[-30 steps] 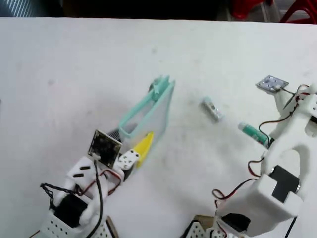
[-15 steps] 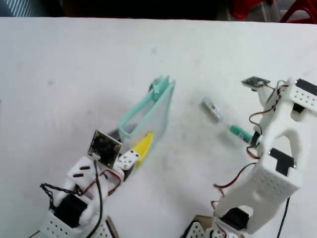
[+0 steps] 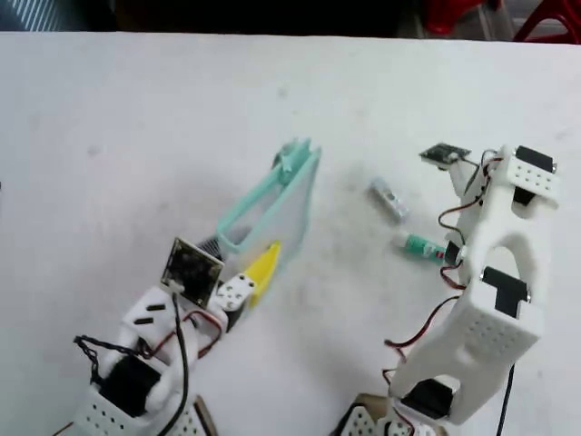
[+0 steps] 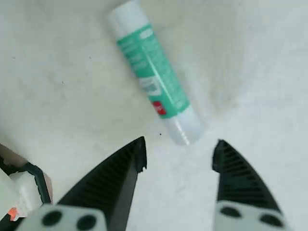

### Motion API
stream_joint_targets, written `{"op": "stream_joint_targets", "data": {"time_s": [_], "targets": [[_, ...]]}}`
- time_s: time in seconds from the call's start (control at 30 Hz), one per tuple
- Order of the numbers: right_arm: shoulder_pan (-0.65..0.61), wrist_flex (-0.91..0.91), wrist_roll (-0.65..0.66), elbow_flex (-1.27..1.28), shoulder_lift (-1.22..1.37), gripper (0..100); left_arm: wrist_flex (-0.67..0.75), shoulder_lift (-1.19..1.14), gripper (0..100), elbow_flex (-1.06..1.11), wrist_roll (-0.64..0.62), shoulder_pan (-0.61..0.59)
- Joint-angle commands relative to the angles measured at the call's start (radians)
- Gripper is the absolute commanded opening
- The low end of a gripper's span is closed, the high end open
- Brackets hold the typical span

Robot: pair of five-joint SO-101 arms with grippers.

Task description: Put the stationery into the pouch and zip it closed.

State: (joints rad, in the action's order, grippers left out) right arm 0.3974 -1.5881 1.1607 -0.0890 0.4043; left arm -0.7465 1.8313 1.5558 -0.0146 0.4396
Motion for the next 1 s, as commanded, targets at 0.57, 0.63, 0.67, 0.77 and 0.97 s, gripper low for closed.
{"op": "stream_joint_targets", "data": {"time_s": [0.57, 0.63, 0.67, 0.77, 0.97], "targets": [[-0.228, -0.131, -1.453, -0.009, -0.131, 7.6, 0.017, -0.008, 18, -0.006, 0.009, 0.019], [-0.228, -0.131, -1.484, -0.008, -0.131, 13.1, 0.017, -0.008, 18, -0.006, 0.009, 0.019], [-0.226, -0.131, -1.491, -0.006, -0.131, 16.2, 0.017, -0.008, 18, -0.006, 0.009, 0.019], [-0.234, -0.130, -1.496, -0.002, -0.130, 21.0, 0.017, -0.008, 18, -0.006, 0.009, 0.019], [-0.232, 0.012, -1.565, 0.049, -0.130, 19.3, 0.017, -0.008, 18, -0.006, 0.009, 0.019]]}}
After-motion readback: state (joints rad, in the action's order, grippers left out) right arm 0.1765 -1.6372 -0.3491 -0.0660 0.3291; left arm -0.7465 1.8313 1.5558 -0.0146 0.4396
